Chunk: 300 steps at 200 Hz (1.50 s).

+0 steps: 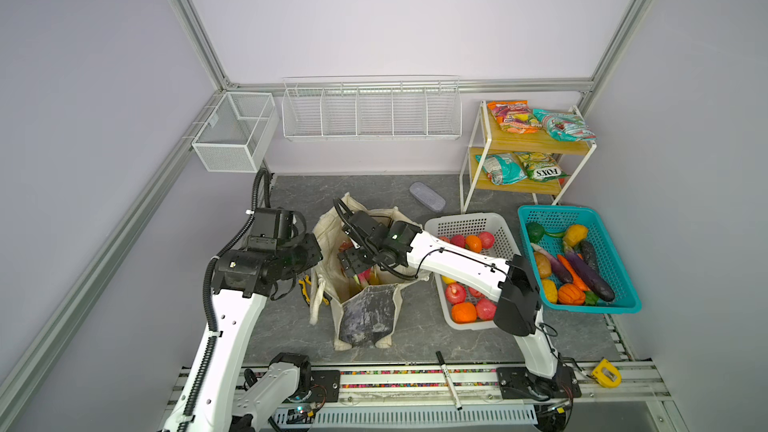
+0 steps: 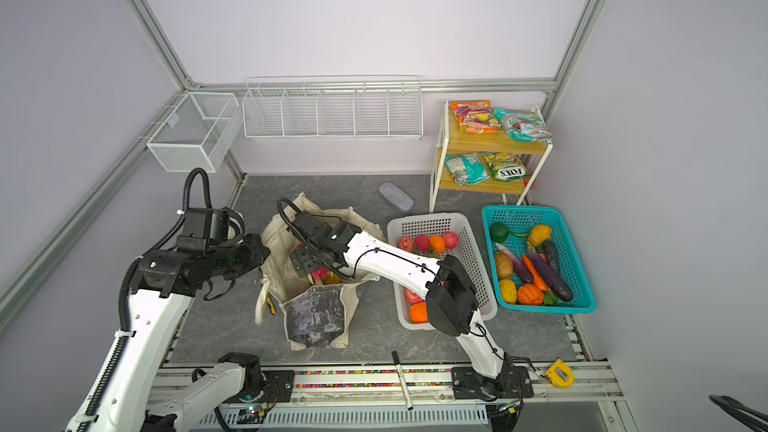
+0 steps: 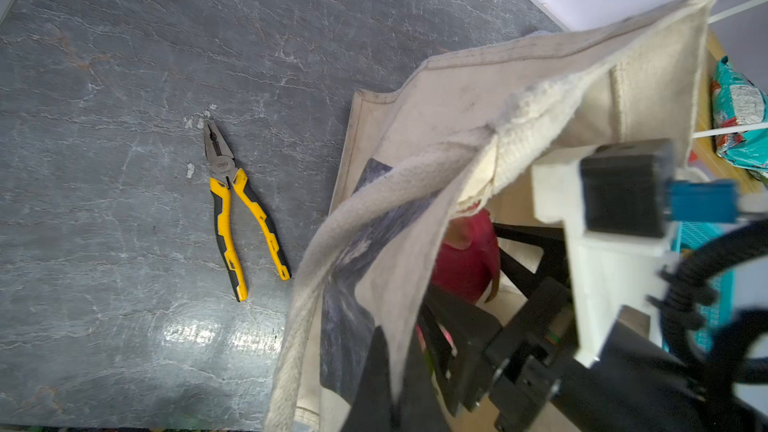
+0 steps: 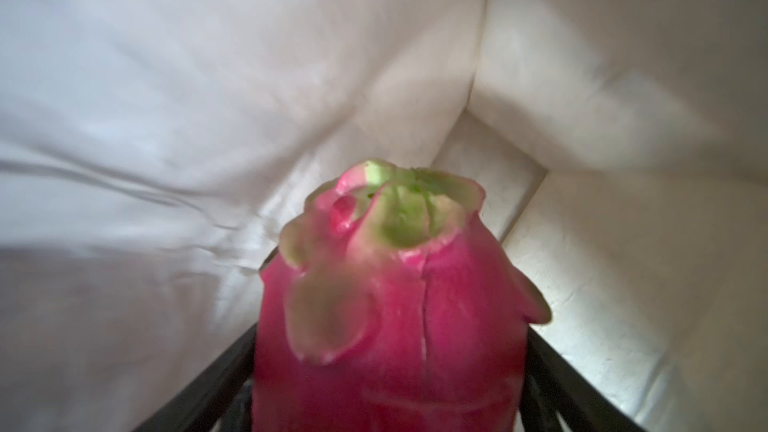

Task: Place the food into the grocery bag and tie it

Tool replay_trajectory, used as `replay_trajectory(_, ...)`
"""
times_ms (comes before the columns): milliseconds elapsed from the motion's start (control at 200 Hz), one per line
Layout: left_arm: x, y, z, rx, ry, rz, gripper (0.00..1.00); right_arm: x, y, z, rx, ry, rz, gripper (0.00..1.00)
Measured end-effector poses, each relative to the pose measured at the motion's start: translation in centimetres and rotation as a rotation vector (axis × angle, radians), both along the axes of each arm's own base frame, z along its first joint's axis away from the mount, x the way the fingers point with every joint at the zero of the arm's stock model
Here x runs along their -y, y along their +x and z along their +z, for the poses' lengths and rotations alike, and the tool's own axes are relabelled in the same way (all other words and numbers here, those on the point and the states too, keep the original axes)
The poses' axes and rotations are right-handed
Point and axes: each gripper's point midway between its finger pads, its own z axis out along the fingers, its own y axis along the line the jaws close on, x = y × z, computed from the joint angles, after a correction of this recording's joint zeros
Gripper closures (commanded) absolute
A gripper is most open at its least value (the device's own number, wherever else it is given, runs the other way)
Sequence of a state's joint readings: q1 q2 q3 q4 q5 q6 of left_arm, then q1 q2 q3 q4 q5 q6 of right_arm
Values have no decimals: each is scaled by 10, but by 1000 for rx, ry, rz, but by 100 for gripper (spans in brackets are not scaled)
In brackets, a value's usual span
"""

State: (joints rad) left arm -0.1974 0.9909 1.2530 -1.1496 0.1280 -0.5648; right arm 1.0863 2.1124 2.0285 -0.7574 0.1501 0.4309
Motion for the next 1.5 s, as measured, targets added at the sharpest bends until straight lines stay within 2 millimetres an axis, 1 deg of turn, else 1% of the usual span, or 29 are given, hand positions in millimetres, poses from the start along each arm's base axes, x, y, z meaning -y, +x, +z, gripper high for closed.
replay_trajectory(220, 0, 0, 0, 0, -1, 1, 100, -1, 8, 41, 73, 28, 6, 12)
replay_trajectory(385, 0, 0, 0, 1, -1, 1, 100, 0, 16, 91, 163, 79, -3, 12)
replay_trajectory(540, 0, 1, 0, 3, -2, 1, 100, 8, 20, 128, 237, 119, -13, 11)
replay_trajectory(640, 0, 2, 1, 6, -2, 1, 100, 15, 20, 142, 256, 137, -18, 10)
replay_trajectory(735, 0, 2, 0, 5, -2, 1, 100, 17, 20, 144, 256, 139, -20, 10)
replay_trajectory(820, 0, 2, -1, 4, -2, 1, 100, 18, 19, 134, 233, 121, -16, 9)
replay_trajectory(885, 0, 2, -1, 5, -2, 1, 100, 19, 15, 115, 195, 92, -10, 9)
replay_trajectory(955, 0, 2, -1, 5, -2, 1, 100, 22, 11, 86, 145, 41, -7, 9)
replay_trajectory(1090, 0, 2, -1, 4, -2, 1, 100, 35, -1, 17, 32, -78, -12, 11)
replay_trajectory(1135, 0, 2, -2, 4, -2, 1, 100, 39, -6, -1, 3, -108, -9, 12)
replay_trajectory(1195, 0, 2, -2, 4, -2, 1, 100, 44, -9, -20, -20, -138, -7, 12)
replay_trajectory(1255, 0, 1, -2, 4, -2, 1, 100, 47, -11, -31, -28, -153, -5, 12)
replay_trajectory(1300, 0, 1, -2, 5, -3, 1, 100, 47, -11, -35, -26, -157, -3, 12)
replay_trajectory(1500, 0, 0, -1, 10, -4, 1, 100, 38, -3, -40, 10, -118, -9, 13)
